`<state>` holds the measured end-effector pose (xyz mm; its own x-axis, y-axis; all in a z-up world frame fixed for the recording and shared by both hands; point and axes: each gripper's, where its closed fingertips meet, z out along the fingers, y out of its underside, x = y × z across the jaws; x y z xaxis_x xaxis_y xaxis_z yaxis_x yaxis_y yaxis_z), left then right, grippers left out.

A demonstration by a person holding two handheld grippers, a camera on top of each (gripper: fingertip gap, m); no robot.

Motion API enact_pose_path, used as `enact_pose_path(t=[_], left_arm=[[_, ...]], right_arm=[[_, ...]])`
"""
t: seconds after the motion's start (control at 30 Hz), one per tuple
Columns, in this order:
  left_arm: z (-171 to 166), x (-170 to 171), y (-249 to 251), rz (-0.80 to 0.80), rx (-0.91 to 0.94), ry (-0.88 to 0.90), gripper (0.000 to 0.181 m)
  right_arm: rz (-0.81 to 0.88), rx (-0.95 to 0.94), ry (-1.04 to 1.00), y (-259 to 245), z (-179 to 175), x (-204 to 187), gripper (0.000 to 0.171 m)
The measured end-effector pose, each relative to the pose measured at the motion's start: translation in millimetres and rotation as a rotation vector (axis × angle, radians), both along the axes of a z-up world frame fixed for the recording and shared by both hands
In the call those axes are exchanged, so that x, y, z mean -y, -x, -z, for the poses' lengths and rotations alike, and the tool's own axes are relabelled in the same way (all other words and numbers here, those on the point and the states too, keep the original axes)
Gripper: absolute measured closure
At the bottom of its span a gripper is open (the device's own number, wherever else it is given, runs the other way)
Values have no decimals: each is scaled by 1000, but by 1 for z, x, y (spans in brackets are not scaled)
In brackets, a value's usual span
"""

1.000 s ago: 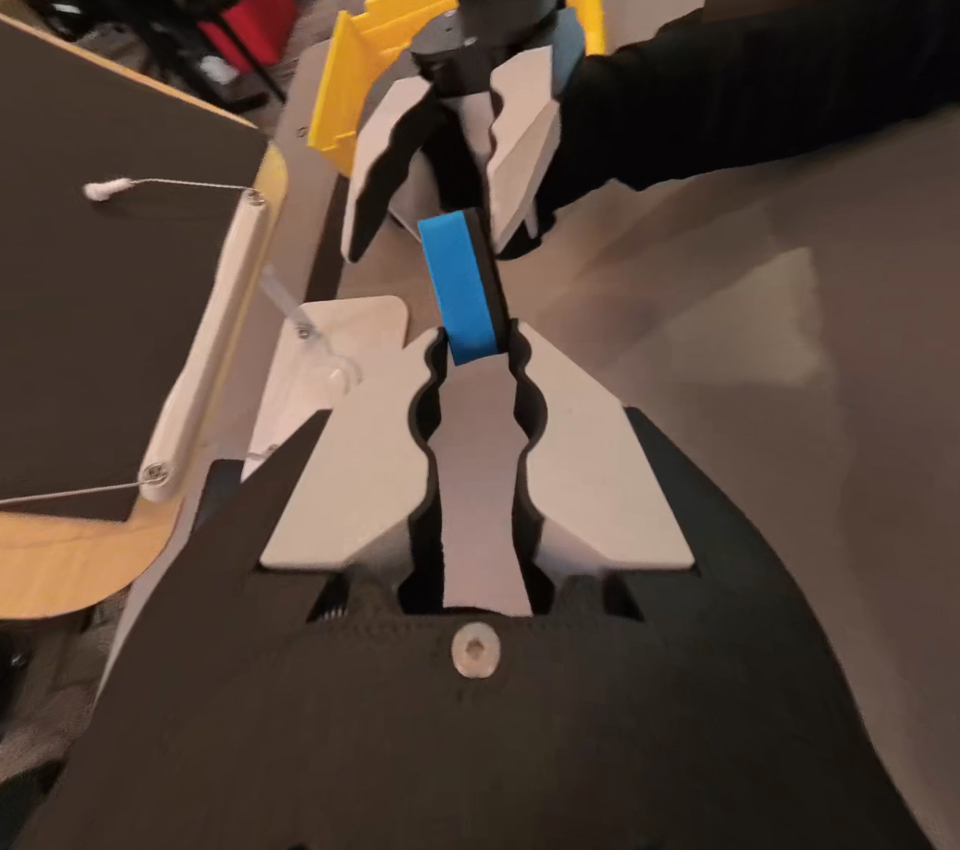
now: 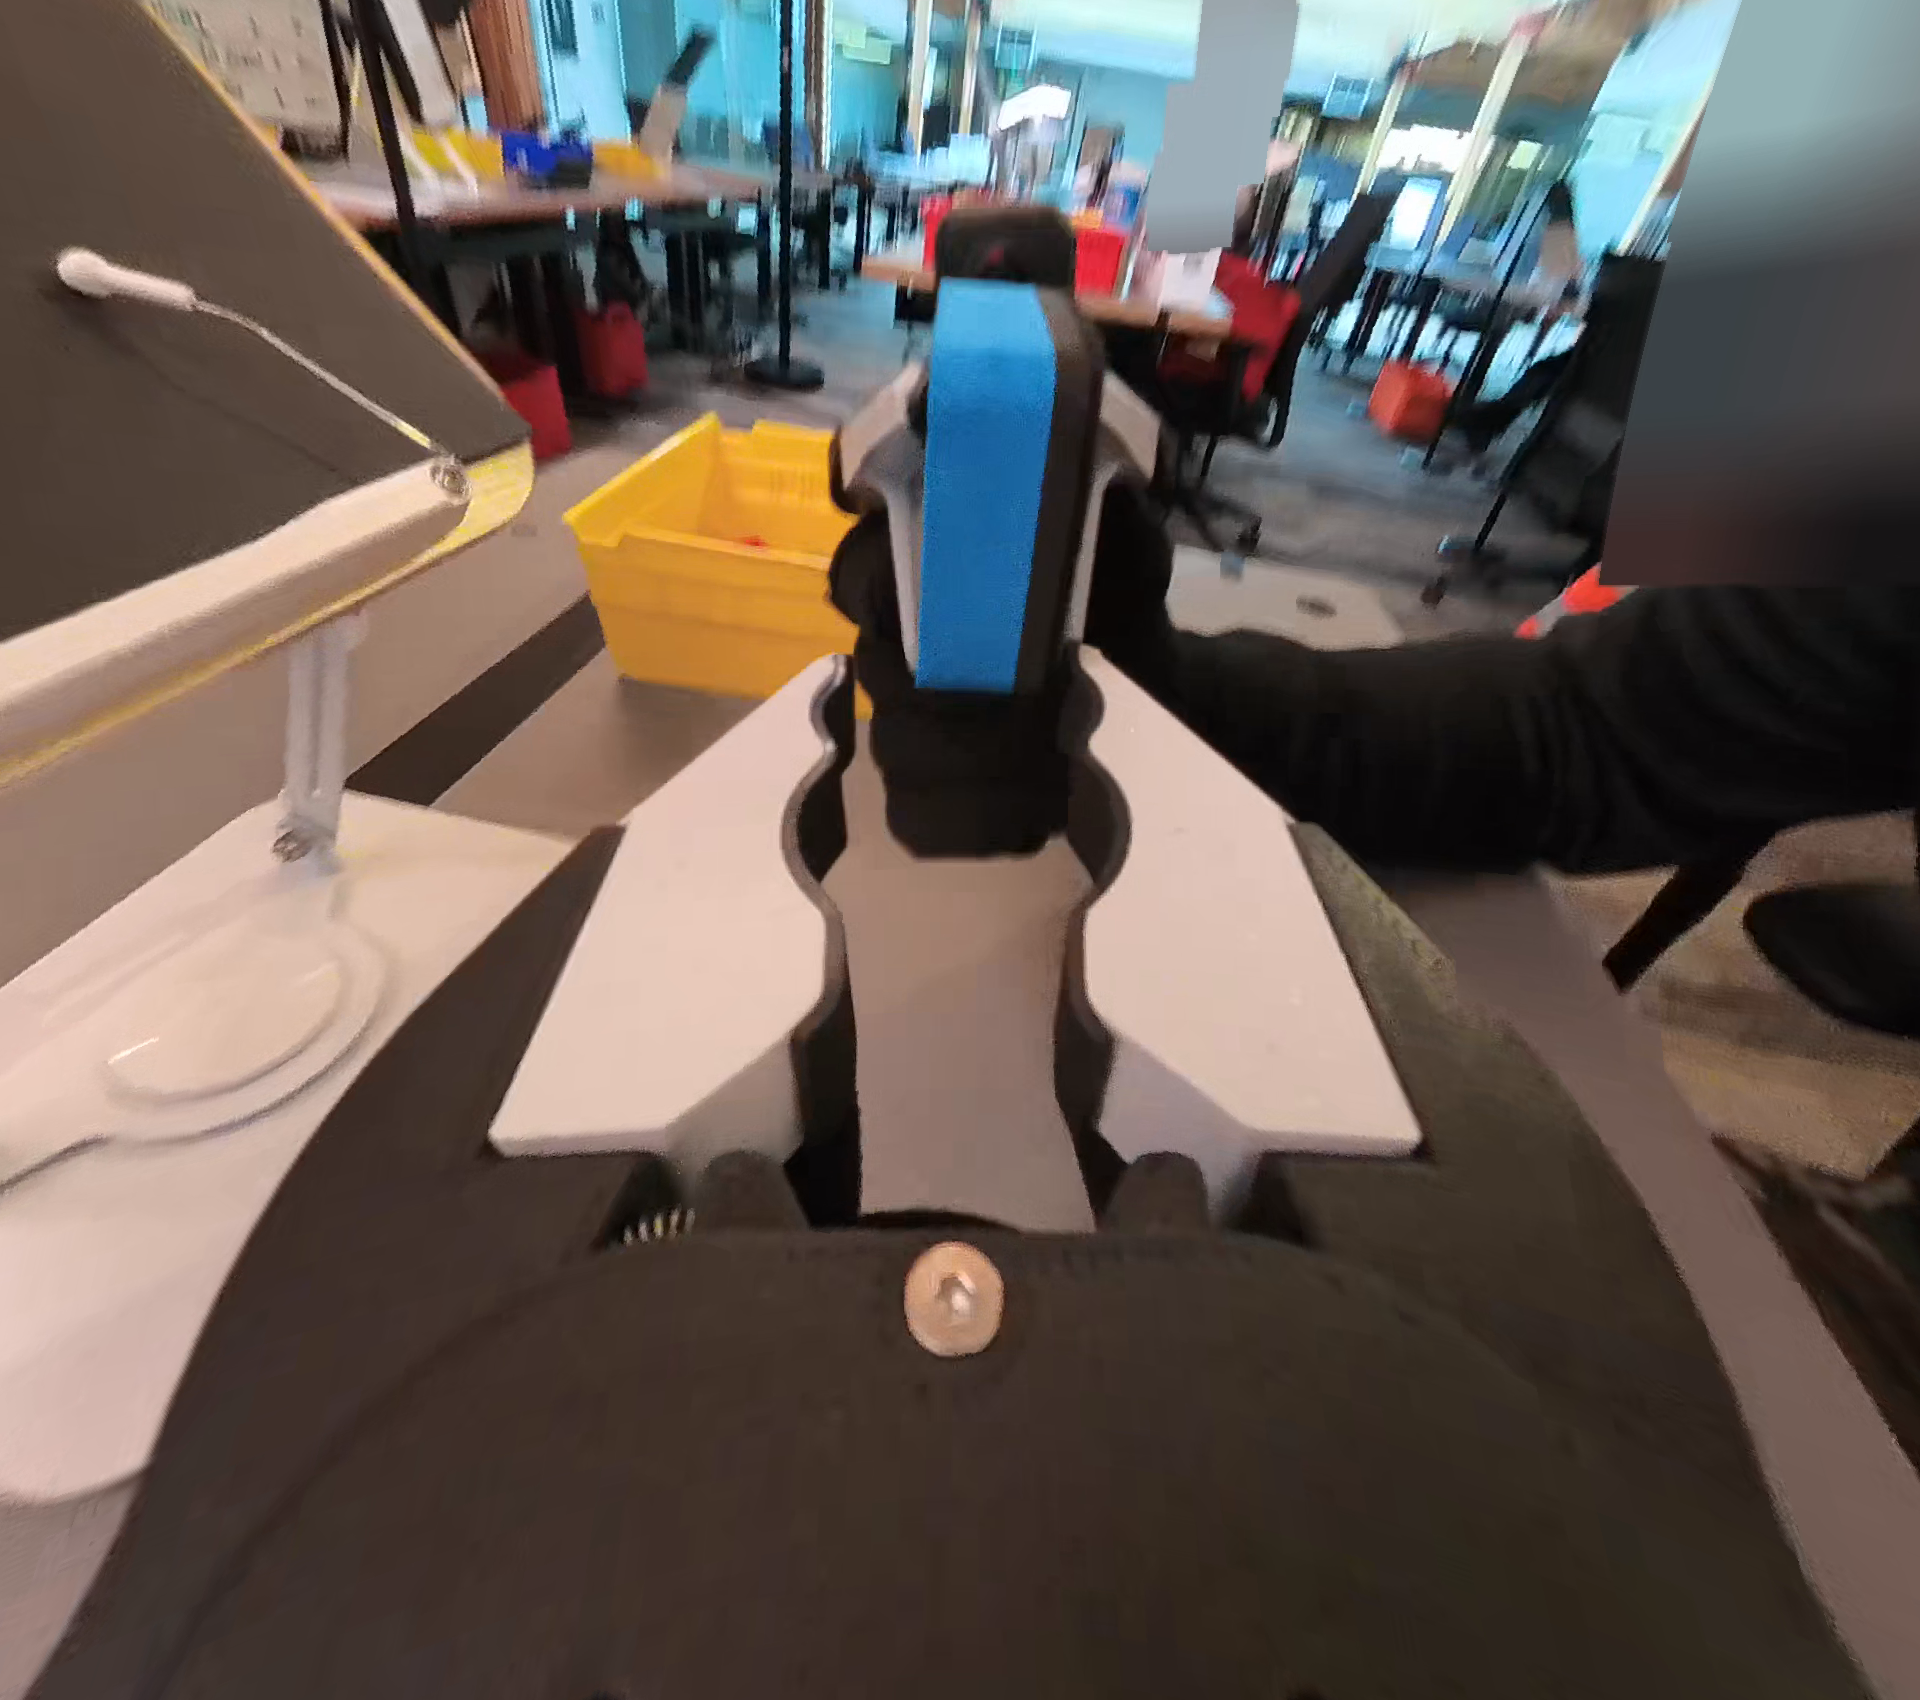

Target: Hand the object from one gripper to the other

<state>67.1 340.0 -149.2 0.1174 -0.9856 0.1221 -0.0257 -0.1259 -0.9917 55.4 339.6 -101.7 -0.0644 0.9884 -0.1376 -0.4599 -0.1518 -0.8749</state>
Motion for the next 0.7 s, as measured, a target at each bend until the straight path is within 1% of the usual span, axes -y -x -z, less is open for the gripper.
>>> enact_pose_path(t=[0.1,0.17,0.2,0.37,0.4,0.47,0.57,0.63,0.7], left_arm=[[-13,2,1,7,141,17,150],[-17,4,1,13,195,35,154],[-17,2,1,1,203,39,158],[-14,1,1,-5,204,50,160],[-14,1,2,-1,189,50,160],[-11,-3,5,-24,129,43,161],[-7,-2,10,-14,-10,-3,161],[0,-1,13,1,-168,-53,161],[13,-7,20,-34,-384,-148,161]], right_arm=[[8,-18,11,0,1,-2,151],[6,-29,15,-1,1,-2,152],[8,-31,17,0,1,-2,151],[36,-22,12,0,2,-5,150],[43,-11,10,1,2,-5,144],[60,25,2,1,4,-8,132],[127,122,-64,1,10,-13,122],[175,219,-140,2,17,-13,122],[208,311,-215,4,23,-12,122]])
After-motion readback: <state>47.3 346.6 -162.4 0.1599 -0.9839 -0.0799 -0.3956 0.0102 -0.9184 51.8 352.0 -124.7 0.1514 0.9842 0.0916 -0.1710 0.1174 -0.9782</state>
